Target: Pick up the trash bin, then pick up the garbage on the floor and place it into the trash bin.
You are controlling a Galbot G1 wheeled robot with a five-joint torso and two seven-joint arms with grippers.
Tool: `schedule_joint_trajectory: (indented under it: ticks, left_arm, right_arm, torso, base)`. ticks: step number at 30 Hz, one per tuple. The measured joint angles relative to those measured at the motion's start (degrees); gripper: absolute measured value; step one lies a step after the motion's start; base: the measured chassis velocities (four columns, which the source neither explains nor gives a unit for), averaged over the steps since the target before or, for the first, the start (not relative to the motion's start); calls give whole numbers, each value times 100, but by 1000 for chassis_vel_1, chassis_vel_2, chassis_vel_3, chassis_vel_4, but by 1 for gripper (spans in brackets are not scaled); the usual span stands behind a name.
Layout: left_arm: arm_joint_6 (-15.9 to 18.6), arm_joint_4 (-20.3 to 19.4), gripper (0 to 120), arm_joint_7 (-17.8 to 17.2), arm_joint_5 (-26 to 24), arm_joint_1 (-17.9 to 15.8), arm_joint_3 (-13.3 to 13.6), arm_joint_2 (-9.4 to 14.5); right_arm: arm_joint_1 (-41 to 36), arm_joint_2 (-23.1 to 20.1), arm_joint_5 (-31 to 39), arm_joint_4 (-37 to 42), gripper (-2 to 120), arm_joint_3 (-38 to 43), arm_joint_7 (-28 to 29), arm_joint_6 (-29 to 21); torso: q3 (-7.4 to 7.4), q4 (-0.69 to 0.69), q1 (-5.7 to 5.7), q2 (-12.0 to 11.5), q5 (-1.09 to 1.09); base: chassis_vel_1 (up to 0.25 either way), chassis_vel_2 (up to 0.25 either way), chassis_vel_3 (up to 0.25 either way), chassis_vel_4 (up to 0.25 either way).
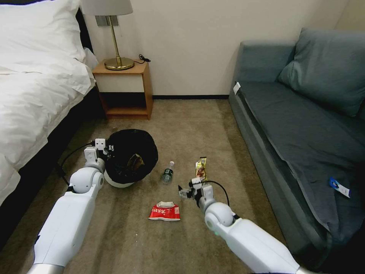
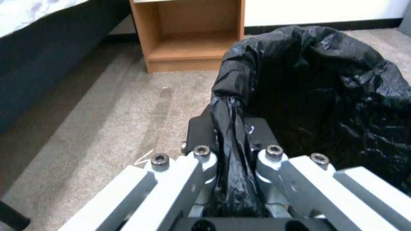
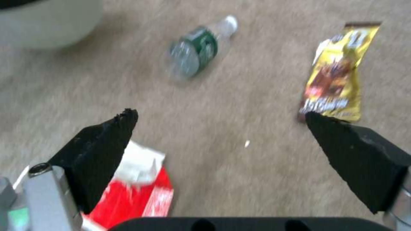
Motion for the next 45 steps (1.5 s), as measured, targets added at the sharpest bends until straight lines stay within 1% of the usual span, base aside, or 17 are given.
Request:
schedule_joint_trajectory:
  ticks: [13, 15, 17, 19, 22, 24, 26, 27, 28, 32, 34, 35, 37, 40, 42, 43, 45]
  left_arm:
    - [0, 27, 6, -10, 65, 27, -40, -43]
    - [0, 17, 6, -9, 59, 48, -51, -12]
    - [0, 13, 6, -8, 58, 59, -61, -1]
    - [0, -3, 6, -7, 46, 96, -82, 30]
    - [0, -5, 6, -5, 39, 104, -82, 50]
    - [1, 15, 6, -5, 26, 64, -32, 68]
    - [2, 32, 6, -4, 20, 39, -3, 67]
    - [2, 59, 6, 1, 14, 0, 59, 55]
    - [2, 66, 6, 9, 13, -1, 80, 49]
    - [0, 82, 6, 21, 16, 21, 90, 32]
    - [-15, 107, 6, 23, 39, 55, 69, 13]
    - [-15, 107, 6, 23, 39, 55, 69, 13]
    - [-41, 142, 6, 31, 70, 85, 30, 2]
    - [-50, 160, 6, 40, 78, 89, 14, 1]
    - [-76, 224, 6, 66, 110, 87, -7, -15]
    - [-76, 224, 6, 66, 110, 87, -7, -15]
    - [-91, 288, 6, 84, 139, 68, -14, -47]
  right_arm:
    - [-115, 201, -220, -322, 100, -223, -745, 187]
    - [-56, 209, -244, -424, 100, -335, -1053, 199]
    - [-28, 212, -253, -471, 100, -375, -1158, 211]
    - [40, 232, -301, -606, 100, -460, -1479, 268]
    - [77, 246, -330, -675, 100, -502, -1646, 291]
    - [115, 282, -431, -860, 100, -524, -1963, 407]
    - [119, 299, -475, -935, 100, -508, -2067, 458]
    - [152, 345, -544, -1127, 100, -467, -2280, 556]
    - [198, 385, -577, -1272, 100, -442, -2421, 626]
    - [351, 479, -678, -1669, 100, -413, -2693, 813]
    - [487, 605, -812, -2077, 100, -392, -2913, 1072]
    - [487, 605, -812, -2077, 100, -392, -2913, 1072]
    - [641, 778, -994, -2559, 100, -353, -3188, 1371]
    - [688, 831, -1039, -2704, 100, -346, -3251, 1440]
    - [797, 965, -1166, -3101, 100, -319, -3401, 1606]
    - [797, 965, -1166, -3101, 100, -319, -3401, 1606]
    - [891, 1070, -1308, -3437, 100, -244, -3618, 1748]
  torso:
    - [0, 0, 0, 0, 0]
    - [0, -1, 0, 0, 0]
    - [0, -1, 0, 0, 0]
    - [0, 0, 0, 0, 0]
    - [0, 0, 0, 0, 0]
    - [0, 2, 0, 0, 1]
    - [0, 1, 0, 0, 1]
    - [0, -4, 0, 0, 1]
    - [0, -5, 0, 0, 1]
    - [0, 0, 0, 0, 0]
    - [1, 0, 0, 0, 0]
    - [1, 0, 0, 0, 0]
    - [1, 1, 0, 0, 0]
    - [1, 1, 0, 0, 1]
    - [1, 0, 0, 0, 0]
    - [1, 0, 0, 0, 0]
    - [1, 0, 0, 0, 0]
  base:
    - [0, 0, 0, 0]
    - [0, 0, 0, 0]
    - [0, 0, 0, 0]
    - [0, 0, 0, 0]
    - [0, 0, 0, 0]
    - [0, 0, 0, 0]
    - [0, 0, 0, 0]
    - [0, 0, 0, 0]
    - [0, 0, 0, 0]
    - [0, 0, 0, 0]
    - [0, 0, 0, 0]
    - [0, 0, 0, 0]
    - [0, 0, 0, 0]
    - [0, 0, 0, 0]
    - [0, 0, 0, 0]
    - [0, 0, 0, 0]
    - [0, 0, 0, 0]
